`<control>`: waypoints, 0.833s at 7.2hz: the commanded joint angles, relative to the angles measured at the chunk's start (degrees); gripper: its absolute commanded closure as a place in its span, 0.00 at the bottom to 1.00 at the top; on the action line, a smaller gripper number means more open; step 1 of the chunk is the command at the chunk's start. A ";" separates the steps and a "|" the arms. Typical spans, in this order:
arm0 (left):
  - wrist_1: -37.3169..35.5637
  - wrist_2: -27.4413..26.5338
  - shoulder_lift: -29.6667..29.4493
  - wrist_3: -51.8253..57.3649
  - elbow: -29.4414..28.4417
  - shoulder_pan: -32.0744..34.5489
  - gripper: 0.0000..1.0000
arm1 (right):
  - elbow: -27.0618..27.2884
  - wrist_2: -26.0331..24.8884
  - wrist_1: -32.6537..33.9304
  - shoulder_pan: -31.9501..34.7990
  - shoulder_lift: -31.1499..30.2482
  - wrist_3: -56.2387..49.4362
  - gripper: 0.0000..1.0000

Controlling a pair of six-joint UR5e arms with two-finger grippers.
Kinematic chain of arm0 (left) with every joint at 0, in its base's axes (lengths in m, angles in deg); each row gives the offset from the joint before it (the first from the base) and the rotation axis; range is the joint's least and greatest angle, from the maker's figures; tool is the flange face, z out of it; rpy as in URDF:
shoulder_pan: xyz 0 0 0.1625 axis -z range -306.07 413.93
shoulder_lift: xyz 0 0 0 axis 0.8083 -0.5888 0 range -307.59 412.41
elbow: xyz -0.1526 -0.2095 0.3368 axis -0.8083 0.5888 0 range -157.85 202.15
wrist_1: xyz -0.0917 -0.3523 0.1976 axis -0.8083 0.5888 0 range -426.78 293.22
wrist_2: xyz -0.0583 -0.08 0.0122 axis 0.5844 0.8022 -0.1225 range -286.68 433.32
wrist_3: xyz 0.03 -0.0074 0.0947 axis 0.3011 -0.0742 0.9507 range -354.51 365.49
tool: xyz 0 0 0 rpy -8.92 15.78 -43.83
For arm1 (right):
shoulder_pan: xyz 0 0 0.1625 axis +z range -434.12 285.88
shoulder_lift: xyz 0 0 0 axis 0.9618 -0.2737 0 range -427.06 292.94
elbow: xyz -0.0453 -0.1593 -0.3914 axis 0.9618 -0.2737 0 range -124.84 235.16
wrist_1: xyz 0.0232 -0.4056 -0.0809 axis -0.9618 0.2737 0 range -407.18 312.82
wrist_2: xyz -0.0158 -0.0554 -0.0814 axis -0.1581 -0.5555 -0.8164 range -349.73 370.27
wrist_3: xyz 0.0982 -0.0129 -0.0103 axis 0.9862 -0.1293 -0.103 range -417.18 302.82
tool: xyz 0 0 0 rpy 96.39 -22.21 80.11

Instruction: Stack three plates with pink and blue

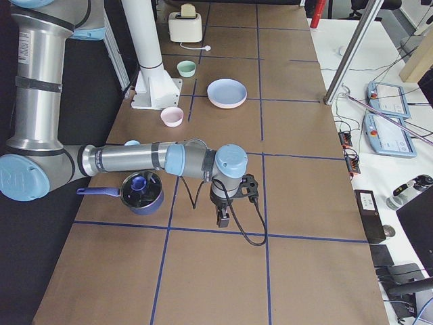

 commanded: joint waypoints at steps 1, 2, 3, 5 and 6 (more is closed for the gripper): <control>-0.07 -0.09 0.06 0.00 -0.40 -0.03 0.00 | -0.20 0.20 0.00 -0.08 -0.01 0.85 0.00; 0.02 -0.09 -0.03 0.00 -0.49 -0.03 0.00 | -0.38 0.20 0.00 -0.08 -0.01 1.73 0.00; 0.02 -0.09 -0.03 0.00 -1.10 -0.11 0.00 | -1.08 0.11 0.00 -0.08 -0.01 1.65 0.00; 0.11 0.00 -0.12 0.09 -2.07 -0.29 0.00 | -2.40 0.11 0.00 -0.08 0.34 1.74 0.00; 0.11 0.00 -0.29 0.09 -1.99 -0.29 0.00 | -2.40 0.11 0.00 -0.08 0.43 1.74 0.00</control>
